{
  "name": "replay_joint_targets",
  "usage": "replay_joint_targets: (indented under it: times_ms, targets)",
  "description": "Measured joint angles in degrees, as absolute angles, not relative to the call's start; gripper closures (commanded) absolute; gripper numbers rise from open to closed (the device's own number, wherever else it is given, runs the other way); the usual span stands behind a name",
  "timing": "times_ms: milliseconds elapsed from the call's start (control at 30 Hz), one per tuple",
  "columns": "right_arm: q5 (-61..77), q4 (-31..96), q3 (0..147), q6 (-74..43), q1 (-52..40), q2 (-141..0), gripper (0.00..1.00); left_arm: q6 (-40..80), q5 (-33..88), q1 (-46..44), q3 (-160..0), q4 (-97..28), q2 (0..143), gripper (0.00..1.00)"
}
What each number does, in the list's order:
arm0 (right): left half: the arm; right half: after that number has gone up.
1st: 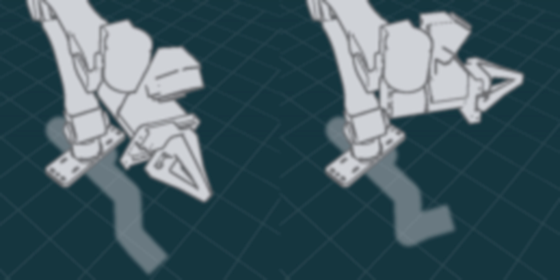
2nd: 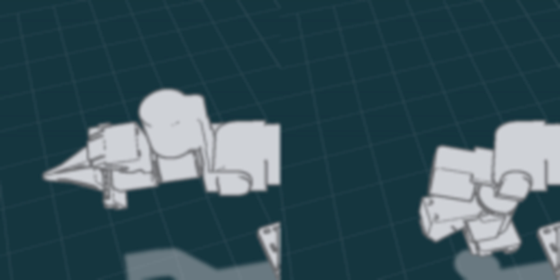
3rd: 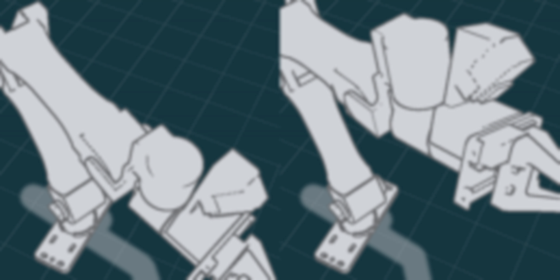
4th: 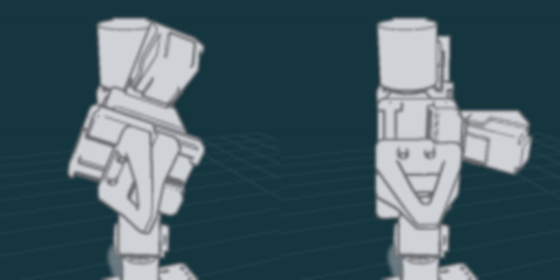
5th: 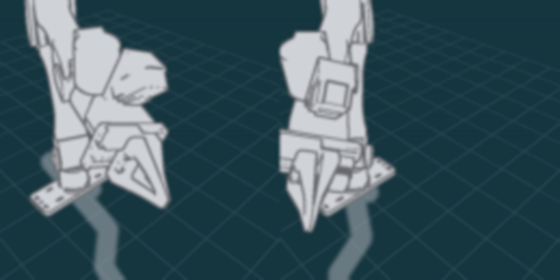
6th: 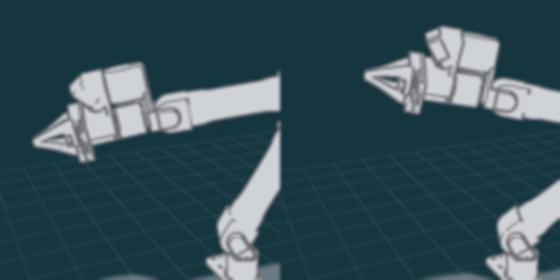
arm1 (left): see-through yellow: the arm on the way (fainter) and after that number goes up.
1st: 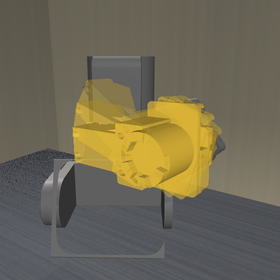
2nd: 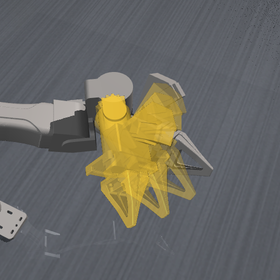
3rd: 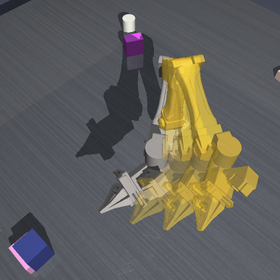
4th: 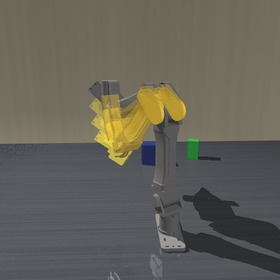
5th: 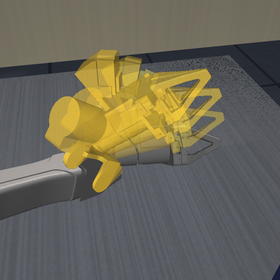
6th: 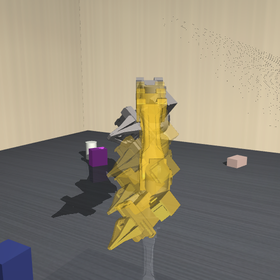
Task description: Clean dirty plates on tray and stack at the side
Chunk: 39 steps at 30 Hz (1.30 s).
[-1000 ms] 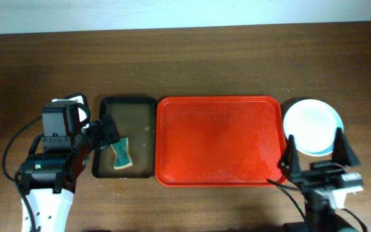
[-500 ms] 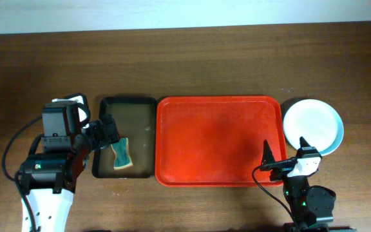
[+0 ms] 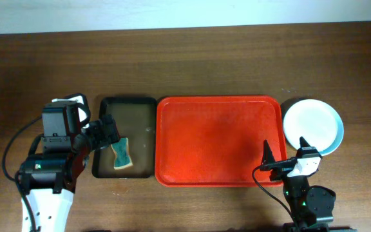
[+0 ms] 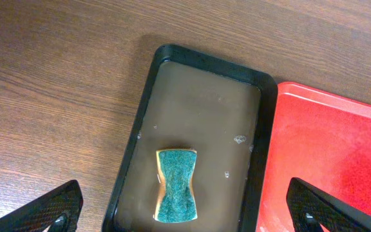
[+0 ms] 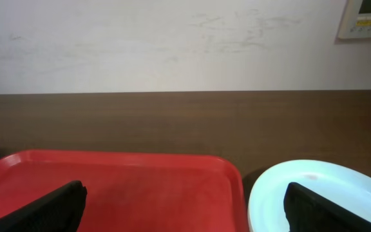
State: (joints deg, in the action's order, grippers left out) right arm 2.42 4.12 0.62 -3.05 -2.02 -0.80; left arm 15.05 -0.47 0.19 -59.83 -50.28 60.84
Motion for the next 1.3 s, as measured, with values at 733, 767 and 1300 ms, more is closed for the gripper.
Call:
replay_joint_targets:
  times_ms: [733,767,1300]
  targets:
    - [2.4,4.1,0.6,-3.0,-2.0,-0.8,0.02,15.0,-0.5,0.2,-59.8,-50.3,51.6,0.01]
    - [2.4,4.1,0.6,-3.0,-2.0,-0.8,0.02,15.0,-0.5,0.2,-59.8,-50.3,49.9,0.01]
    - [2.4,4.1,0.6,-3.0,-2.0,-0.8,0.02,15.0,-0.5,-0.4,-56.5,-49.9,24.1,0.01]
